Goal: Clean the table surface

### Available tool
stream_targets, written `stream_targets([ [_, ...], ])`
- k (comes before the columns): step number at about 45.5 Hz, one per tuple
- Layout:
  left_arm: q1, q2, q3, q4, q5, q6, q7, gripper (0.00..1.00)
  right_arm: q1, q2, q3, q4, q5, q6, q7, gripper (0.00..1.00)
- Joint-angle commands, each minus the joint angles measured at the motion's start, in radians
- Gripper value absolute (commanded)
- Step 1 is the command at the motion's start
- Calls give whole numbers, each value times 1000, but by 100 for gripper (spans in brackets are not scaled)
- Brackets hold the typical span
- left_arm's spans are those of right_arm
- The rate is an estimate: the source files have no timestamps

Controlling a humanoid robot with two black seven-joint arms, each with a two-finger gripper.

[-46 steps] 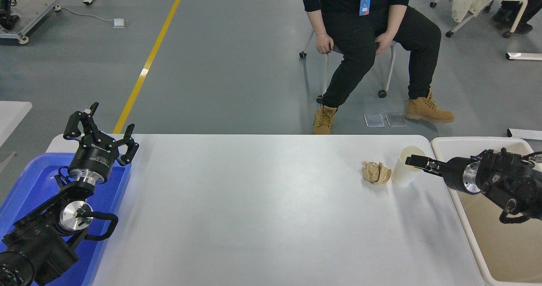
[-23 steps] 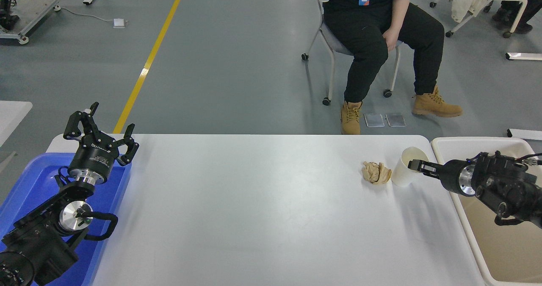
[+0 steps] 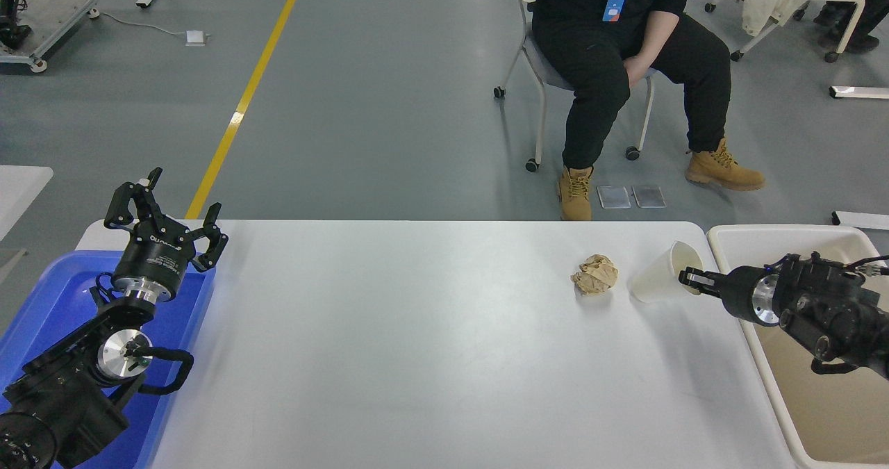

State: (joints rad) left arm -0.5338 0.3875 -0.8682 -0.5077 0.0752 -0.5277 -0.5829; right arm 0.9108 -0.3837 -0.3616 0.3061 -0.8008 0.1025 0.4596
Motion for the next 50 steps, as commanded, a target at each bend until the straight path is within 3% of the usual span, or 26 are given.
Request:
stream_targets([
  [1,0,1,0,0,0,0,0,100,0,0,3,-15,0,-3,14,0],
  [33,0,1,0,0,0,0,0,100,69,-93,19,33,12,13,56,0],
  [44,0,1,0,0,0,0,0,100,168,-297,96,225,26,22,68,0],
  [50,0,1,0,0,0,0,0,100,198,-389,194,283,26,92,68,0],
])
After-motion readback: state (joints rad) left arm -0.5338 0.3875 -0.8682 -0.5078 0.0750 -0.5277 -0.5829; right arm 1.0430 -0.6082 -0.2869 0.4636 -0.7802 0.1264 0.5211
